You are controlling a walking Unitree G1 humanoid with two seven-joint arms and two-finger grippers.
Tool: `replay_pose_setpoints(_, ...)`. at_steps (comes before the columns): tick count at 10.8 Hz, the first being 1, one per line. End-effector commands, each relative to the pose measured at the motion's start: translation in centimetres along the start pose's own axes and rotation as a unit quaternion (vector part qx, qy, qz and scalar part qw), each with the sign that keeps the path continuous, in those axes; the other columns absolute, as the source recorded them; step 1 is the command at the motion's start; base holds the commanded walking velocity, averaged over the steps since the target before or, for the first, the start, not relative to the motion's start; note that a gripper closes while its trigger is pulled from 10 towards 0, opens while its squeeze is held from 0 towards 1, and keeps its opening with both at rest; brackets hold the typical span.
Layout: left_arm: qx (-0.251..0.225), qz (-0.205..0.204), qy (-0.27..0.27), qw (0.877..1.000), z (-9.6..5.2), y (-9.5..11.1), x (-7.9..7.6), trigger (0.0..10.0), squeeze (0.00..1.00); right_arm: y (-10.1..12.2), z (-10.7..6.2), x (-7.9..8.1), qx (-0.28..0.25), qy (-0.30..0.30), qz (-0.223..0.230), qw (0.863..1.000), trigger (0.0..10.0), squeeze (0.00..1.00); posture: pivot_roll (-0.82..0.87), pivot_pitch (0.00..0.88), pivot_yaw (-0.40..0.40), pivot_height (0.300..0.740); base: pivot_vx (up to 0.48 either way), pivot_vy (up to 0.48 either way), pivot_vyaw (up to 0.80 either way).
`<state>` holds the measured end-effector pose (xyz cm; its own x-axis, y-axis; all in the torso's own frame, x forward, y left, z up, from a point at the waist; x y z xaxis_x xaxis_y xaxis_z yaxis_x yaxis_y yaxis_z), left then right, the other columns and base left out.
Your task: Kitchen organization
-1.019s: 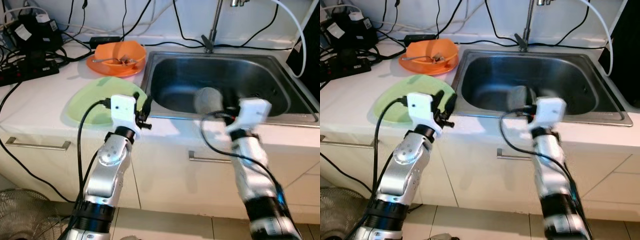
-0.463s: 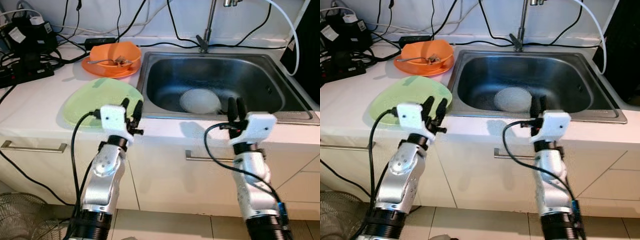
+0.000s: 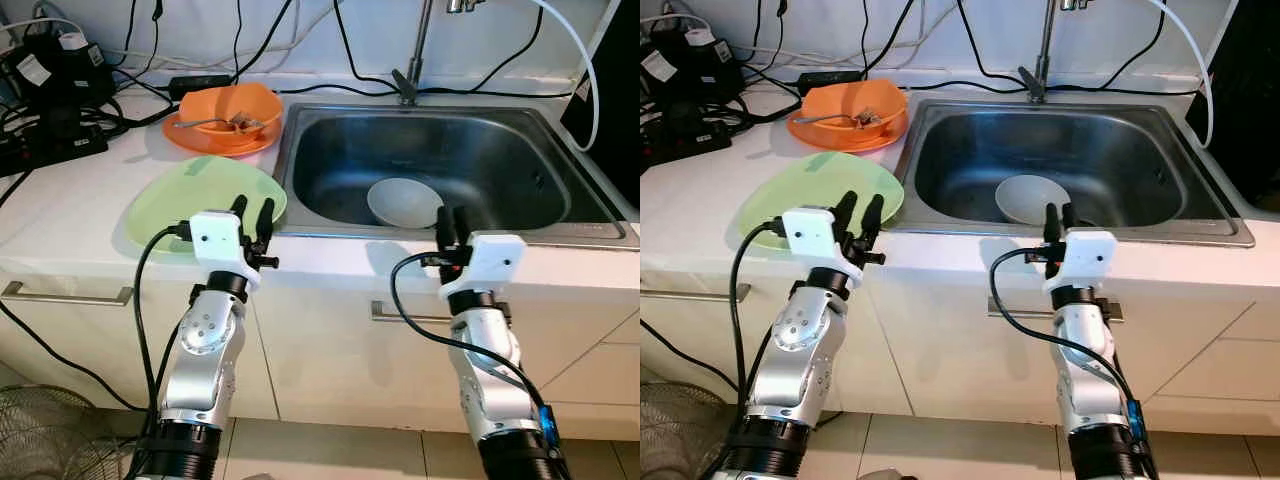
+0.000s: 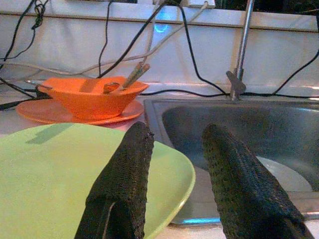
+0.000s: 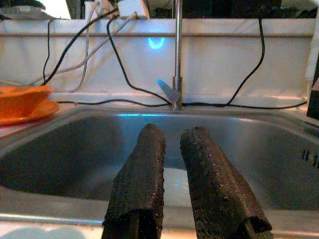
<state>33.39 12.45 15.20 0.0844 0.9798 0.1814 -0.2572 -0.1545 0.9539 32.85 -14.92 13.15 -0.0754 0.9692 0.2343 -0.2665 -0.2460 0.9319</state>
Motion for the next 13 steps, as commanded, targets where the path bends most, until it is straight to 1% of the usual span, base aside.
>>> replay_pose_setpoints(1,0.000,0.007,0.010,1.000,0.1,0.0,0.4,10.0,0.00,0.2,0.4,0.5,-0.006,0.006,0.001,1.000,10.0,0.00,0.09,0.000,0.047,0.740,0.000,0.000,0.00)
replay_pose_setpoints(3,-0.013,0.008,0.036,0.999,0.5,1.4,2.4,10.0,0.00,-0.1,0.4,1.1,-0.002,0.017,-0.001,1.000,10.0,0.00,0.10,0.000,0.047,0.740,0.000,0.000,0.00)
replay_pose_setpoints(4,-0.015,0.001,0.056,0.998,0.4,1.9,4.3,10.0,0.10,-0.3,0.4,1.2,0.000,0.019,0.000,1.000,10.0,0.00,0.10,0.000,0.047,0.740,0.000,0.000,0.00)
replay_pose_setpoints(5,-0.011,0.002,0.071,0.997,0.0,2.0,5.9,10.0,1.00,-0.4,0.3,1.3,0.003,0.021,0.002,1.000,10.0,0.00,0.10,0.000,0.048,0.740,0.000,0.000,0.00)
replay_pose_setpoints(6,0.007,0.015,0.105,0.994,-1.2,1.5,8.8,10.0,1.00,-0.7,0.3,1.5,0.007,0.025,0.002,1.000,10.0,0.00,0.11,0.000,0.047,0.740,0.000,0.000,0.00)
replay_pose_setpoints(7,0.019,0.017,0.131,0.991,-1.9,1.1,10.5,10.0,1.00,-0.8,0.2,1.6,0.010,0.027,0.003,1.000,10.0,0.00,0.12,0.000,0.047,0.740,0.000,0.000,0.00)
replay_pose_setpoints(8,0.031,0.002,0.163,0.986,-2.9,0.9,12.0,10.0,1.00,-1.0,0.1,1.7,0.014,0.030,0.004,0.999,10.0,0.00,0.12,0.000,0.047,0.740,0.000,0.000,0.00)
replay_pose_setpoints(9,0.045,-0.014,0.180,0.983,-3.8,0.6,12.8,10.0,1.00,-1.2,0.0,1.8,0.017,0.033,0.005,0.999,10.0,0.00,0.12,0.000,0.048,0.740,0.000,0.000,0.00)
replay_pose_setpoints(11,0.067,-0.047,0.201,0.976,-5.1,0.1,13.2,10.0,1.00,-1.3,0.0,1.8,0.020,0.035,0.005,0.999,10.0,0.00,0.13,0.000,0.050,0.740,0.000,0.000,0.00)
replay_pose_setpoints(12,0.076,-0.067,0.206,0.973,-5.7,0.1,13.3,10.0,0.00,-1.4,-0.1,1.9,0.022,0.036,0.006,0.999,10.0,0.00,0.13,0.000,0.053,0.740,0.000,0.000,0.00)
replay_pose_setpoints(13,0.088,-0.090,0.224,0.967,-6.4,-0.1,13.7,10.0,0.00,-1.5,0.0,1.9,0.023,0.037,0.006,0.999,10.0,0.00,0.14,0.000,0.054,0.740,0.000,0.000,0.00)
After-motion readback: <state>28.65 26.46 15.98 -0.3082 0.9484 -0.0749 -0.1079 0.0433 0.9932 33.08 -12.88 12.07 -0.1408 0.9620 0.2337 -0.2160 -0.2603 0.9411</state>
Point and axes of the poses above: a point about 5 cm out from each wrist's last joint towards the gripper, its own z axis pointing out of the wrist towards the gripper, its own y axis along the axis of the wrist's last joint, x = y × z, the point moved 3 cm from there along z, pointing out of the wrist towards the gripper, and after that the axes turned 14 degrees about z, right-handed, at the moved point
